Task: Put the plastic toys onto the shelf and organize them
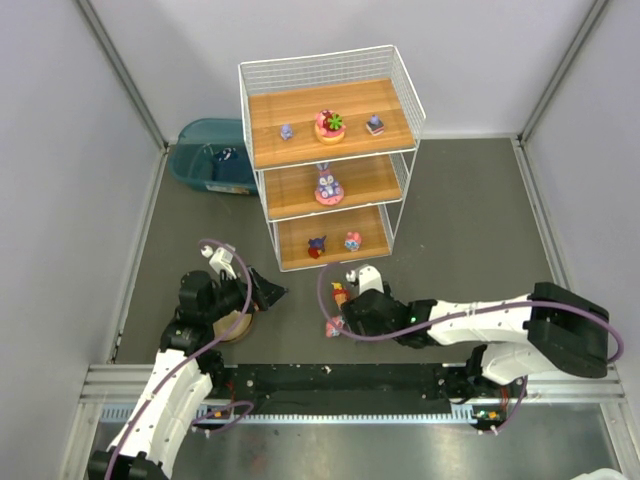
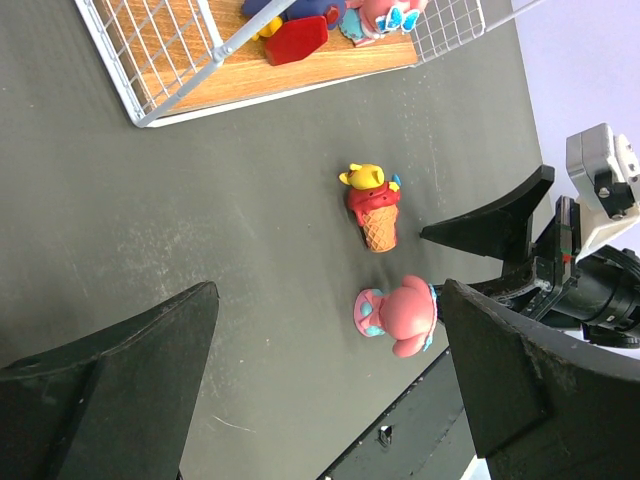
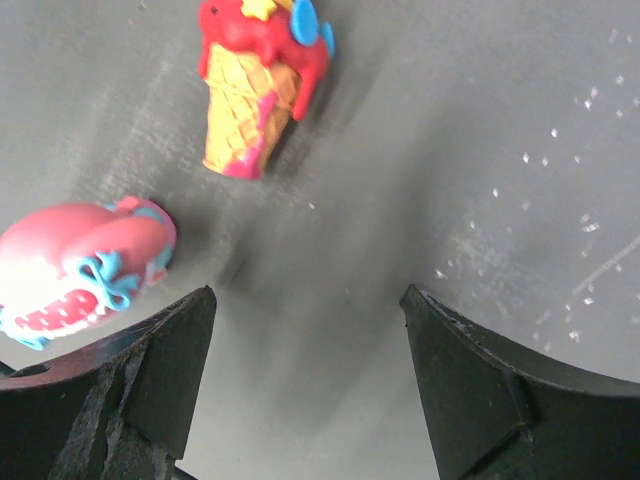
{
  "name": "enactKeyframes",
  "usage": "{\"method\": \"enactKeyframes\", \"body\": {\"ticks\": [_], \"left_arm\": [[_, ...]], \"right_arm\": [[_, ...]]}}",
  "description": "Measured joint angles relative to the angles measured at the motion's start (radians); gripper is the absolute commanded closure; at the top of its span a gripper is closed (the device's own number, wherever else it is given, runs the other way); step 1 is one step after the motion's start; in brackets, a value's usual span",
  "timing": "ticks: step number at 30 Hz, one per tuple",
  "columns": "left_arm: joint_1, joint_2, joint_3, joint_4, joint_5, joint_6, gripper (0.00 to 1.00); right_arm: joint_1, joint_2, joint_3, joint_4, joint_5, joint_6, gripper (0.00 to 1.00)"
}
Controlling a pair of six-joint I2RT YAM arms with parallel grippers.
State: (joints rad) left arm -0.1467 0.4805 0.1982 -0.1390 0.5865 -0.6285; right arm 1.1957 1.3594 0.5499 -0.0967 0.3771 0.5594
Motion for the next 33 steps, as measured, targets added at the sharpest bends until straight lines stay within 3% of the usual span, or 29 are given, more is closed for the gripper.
{"method": "enactKeyframes", "body": {"ticks": [7, 12, 15, 23, 33], "left_arm": [[0.0, 0.001, 0.0, 0.001, -0.001, 0.0, 0.01], [0.0, 0.002, 0.0, 0.003, -0.004, -0.001, 0.01], [0.0, 0.002, 0.0, 0.003, -0.005, -0.001, 0.01], [0.0, 0.002, 0.0, 0.004, -0.005, -0.001, 0.01], [0.0, 0.002, 0.0, 0.004, -0.005, -0.001, 0.01]], "right_arm": [[-0.003, -0.18, -0.111, -0.01, -0.028, -0.04, 0.23], [-0.004, -0.386, -0.193, 0.009, -0.08, -0.102, 0.14], [0.0, -0.435, -0.196, 0.022, -0.099, -0.138, 0.01], [0.116, -0.331, -0.116, 0.032, -0.064, -0.209, 0.01], [0.124, -0.175, -0.018, 0.111, -0.044, -0.254, 0.01]]}}
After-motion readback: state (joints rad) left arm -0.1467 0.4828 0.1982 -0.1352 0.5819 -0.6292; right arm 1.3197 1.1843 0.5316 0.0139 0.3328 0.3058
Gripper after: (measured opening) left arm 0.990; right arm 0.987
